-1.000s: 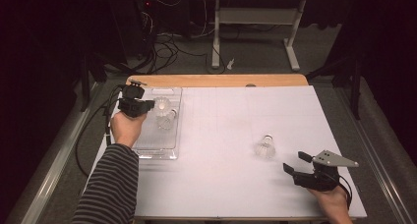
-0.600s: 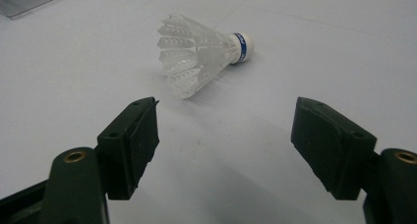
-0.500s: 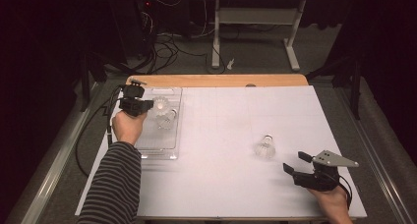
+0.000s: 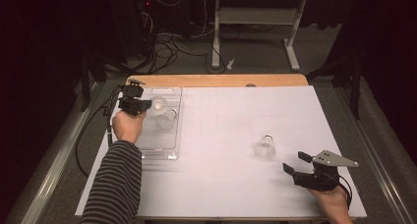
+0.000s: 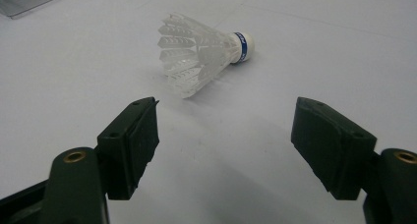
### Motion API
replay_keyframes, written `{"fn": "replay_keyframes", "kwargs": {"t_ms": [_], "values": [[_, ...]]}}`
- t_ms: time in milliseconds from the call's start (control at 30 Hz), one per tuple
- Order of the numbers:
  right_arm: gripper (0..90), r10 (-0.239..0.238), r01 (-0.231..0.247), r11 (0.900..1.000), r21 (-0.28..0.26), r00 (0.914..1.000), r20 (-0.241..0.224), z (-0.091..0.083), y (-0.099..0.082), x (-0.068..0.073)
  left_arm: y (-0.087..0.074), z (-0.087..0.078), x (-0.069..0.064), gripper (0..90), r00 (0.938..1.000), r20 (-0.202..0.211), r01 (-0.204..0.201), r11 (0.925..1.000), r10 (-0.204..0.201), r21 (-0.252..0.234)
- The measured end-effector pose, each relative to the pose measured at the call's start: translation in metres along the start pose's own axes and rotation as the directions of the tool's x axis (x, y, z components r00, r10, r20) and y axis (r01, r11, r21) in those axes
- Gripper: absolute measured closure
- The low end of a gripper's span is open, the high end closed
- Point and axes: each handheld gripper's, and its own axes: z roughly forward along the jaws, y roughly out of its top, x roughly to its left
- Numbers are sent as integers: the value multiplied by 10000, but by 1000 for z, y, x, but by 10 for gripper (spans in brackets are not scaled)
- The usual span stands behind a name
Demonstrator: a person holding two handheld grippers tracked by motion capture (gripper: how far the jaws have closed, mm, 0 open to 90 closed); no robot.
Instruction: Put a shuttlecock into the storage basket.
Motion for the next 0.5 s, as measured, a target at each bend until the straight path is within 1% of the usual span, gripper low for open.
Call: {"fn": "replay_keyframes", "kwargs": {"t_ms": [367, 500], "values": [[269, 5, -5, 10000, 12, 10000, -10, 0, 0, 0, 0, 5, 4, 889, 9996, -269, -17, 10000, 16, -31], [269, -4, 4, 10000, 22, 10000, -11, 0, 0, 0, -1, 5, 4, 888, 9995, -300, -50, 10000, 49, -35]]}}
